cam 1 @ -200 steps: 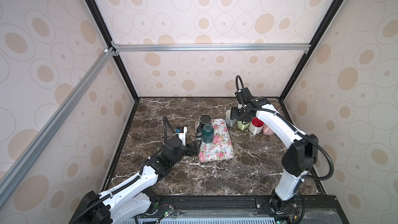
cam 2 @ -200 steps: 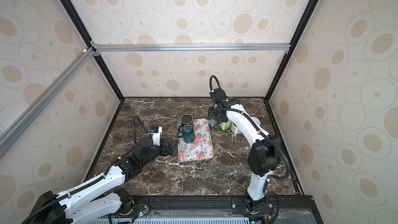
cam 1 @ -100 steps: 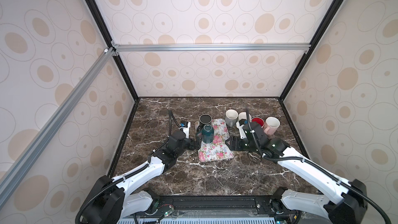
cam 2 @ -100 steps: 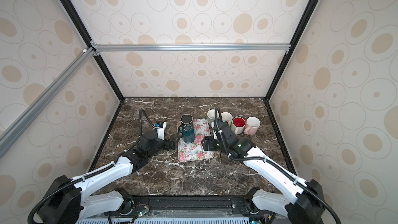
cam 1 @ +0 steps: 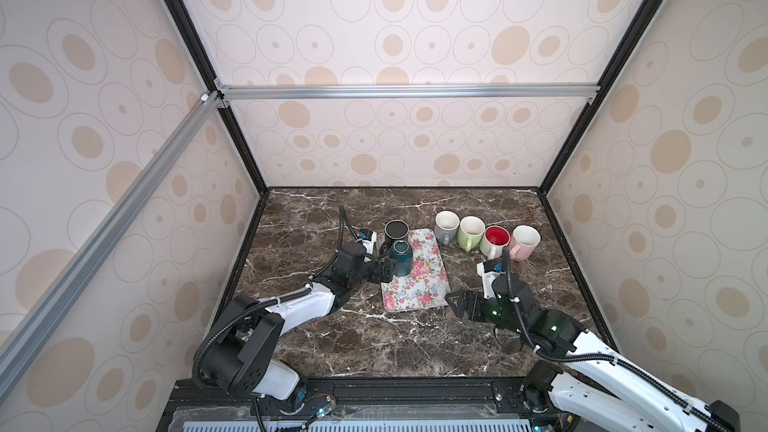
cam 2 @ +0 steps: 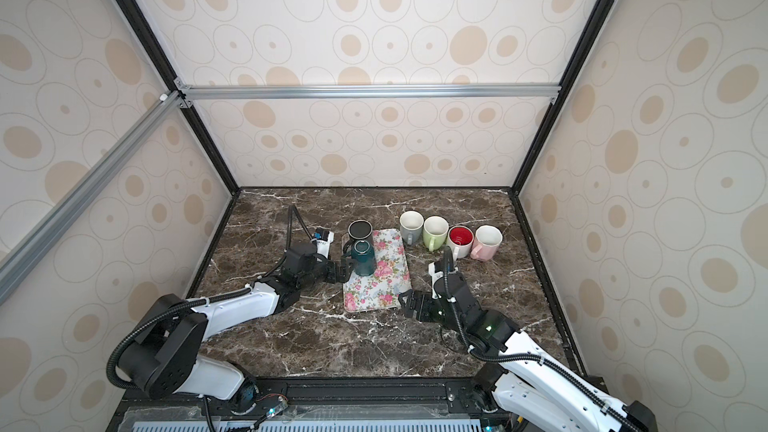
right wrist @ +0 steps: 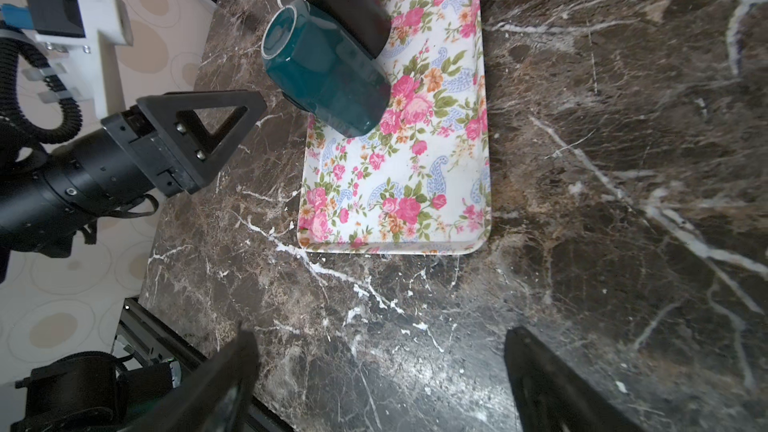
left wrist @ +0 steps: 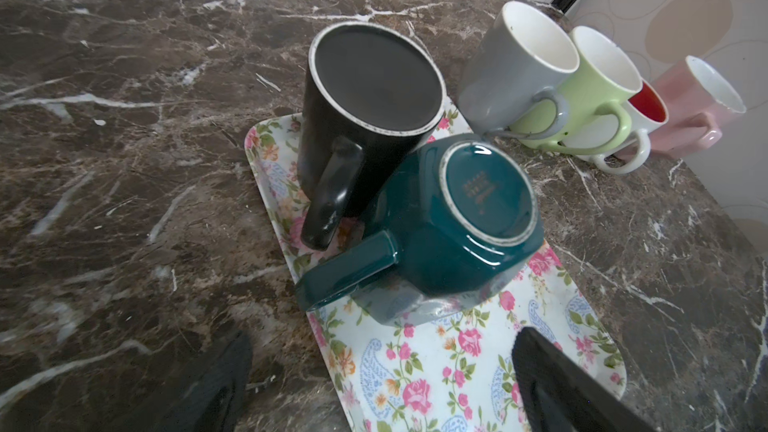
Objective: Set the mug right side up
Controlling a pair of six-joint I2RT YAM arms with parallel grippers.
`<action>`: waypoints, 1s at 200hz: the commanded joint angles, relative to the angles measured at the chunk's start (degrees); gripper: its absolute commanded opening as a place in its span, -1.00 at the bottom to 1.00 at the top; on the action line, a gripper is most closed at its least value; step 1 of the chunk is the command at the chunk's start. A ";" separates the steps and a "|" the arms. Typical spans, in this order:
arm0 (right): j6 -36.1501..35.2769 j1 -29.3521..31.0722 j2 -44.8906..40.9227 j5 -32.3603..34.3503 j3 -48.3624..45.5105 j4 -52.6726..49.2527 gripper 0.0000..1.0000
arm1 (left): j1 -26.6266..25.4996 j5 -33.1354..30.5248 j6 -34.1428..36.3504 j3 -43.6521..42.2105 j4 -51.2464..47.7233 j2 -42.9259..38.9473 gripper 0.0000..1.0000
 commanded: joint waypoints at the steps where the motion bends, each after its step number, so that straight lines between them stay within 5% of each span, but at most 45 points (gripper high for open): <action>1: 2.63 0.41 -0.24 1.83 -1.47 1.46 0.90 | 0.68 0.83 2.00 4.26 0.78 1.83 0.97; 103: 5.17 0.79 0.16 1.61 -4.81 3.74 0.90 | 0.64 8.77 1.60 3.34 8.87 8.65 0.97; 200: 6.42 0.76 -4.99 2.61 -7.27 1.55 0.90 | -3.88 5.69 3.40 4.06 9.32 11.01 0.97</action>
